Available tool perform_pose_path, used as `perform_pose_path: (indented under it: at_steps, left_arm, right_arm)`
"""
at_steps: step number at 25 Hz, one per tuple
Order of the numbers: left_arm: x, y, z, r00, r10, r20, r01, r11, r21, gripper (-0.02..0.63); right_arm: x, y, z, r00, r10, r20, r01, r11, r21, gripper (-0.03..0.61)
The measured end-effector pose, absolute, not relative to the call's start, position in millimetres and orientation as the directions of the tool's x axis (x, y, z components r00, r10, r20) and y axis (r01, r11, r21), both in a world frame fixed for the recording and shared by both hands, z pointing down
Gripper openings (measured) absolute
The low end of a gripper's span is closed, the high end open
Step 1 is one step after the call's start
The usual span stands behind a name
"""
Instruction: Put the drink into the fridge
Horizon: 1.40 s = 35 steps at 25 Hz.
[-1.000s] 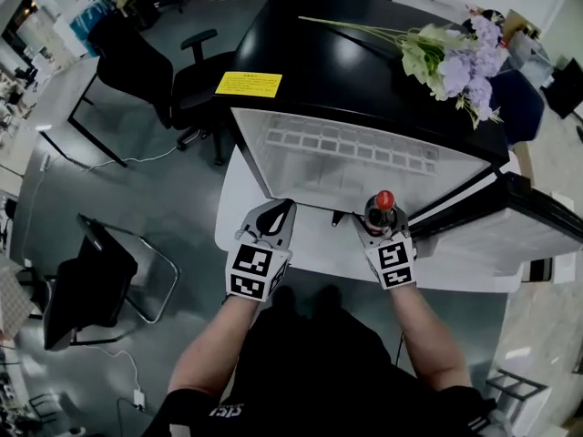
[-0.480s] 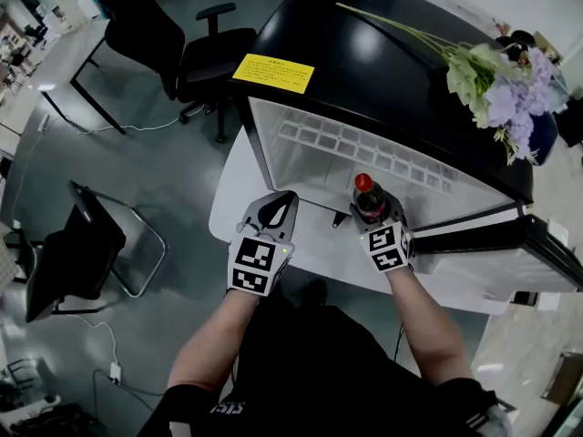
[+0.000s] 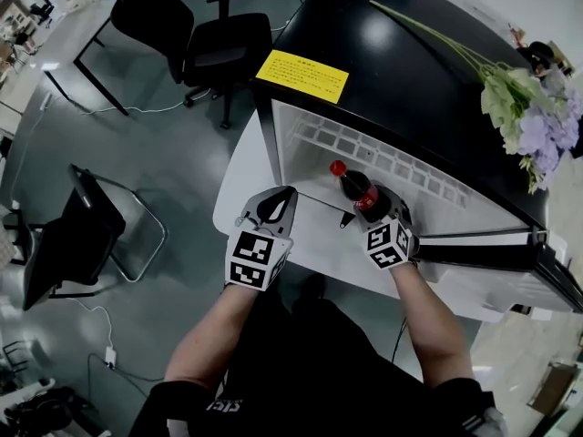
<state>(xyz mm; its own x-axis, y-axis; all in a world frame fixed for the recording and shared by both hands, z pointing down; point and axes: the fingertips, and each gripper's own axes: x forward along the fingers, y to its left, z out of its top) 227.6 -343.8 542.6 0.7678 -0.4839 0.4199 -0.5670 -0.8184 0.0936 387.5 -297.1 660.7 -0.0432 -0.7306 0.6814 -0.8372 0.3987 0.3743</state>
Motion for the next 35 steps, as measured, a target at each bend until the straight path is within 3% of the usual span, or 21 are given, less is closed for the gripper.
perform_pose_path:
  at_steps: [8, 19, 22, 24, 35]
  left_arm:
    - [213.1, -347.7, 540.8, 0.770, -0.469, 0.433, -0.554, -0.828, 0.087, 0.018]
    - [194.7, -348.7, 540.3, 0.786, -0.442, 0.431, -0.529, -0.843, 0.101, 0.018]
    - [191.9, -349.7, 540.2, 0.792, -0.434, 0.430, -0.522, -0.846, 0.107, 0.018]
    - [191.5, -348.6, 540.3, 0.798, -0.423, 0.429, -0.513, -0.851, 0.114, 0.018]
    - [196.2, -343.5, 526.9, 0.841, -0.360, 0.403, -0.442, -0.887, 0.130, 0.018]
  right_arm:
    - [378.6, -297.2, 677.6, -0.024, -0.679, 0.733, -0.777, 0.474, 0.414, 0.282]
    - [403.0, -300.3, 675.4, 0.102, -0.643, 0.759, -0.766, 0.436, 0.472, 0.275]
    - [416.7, -308.6, 654.5, 0.190, -0.670, 0.718, -0.740, 0.383, 0.553, 0.232]
    - [419.0, -312.6, 638.8, 0.241, -0.698, 0.675, -0.727, 0.331, 0.602, 0.138]
    - [388.6, -278.9, 639.5, 0.205, -0.694, 0.691, -0.865, 0.203, 0.460, 0.138]
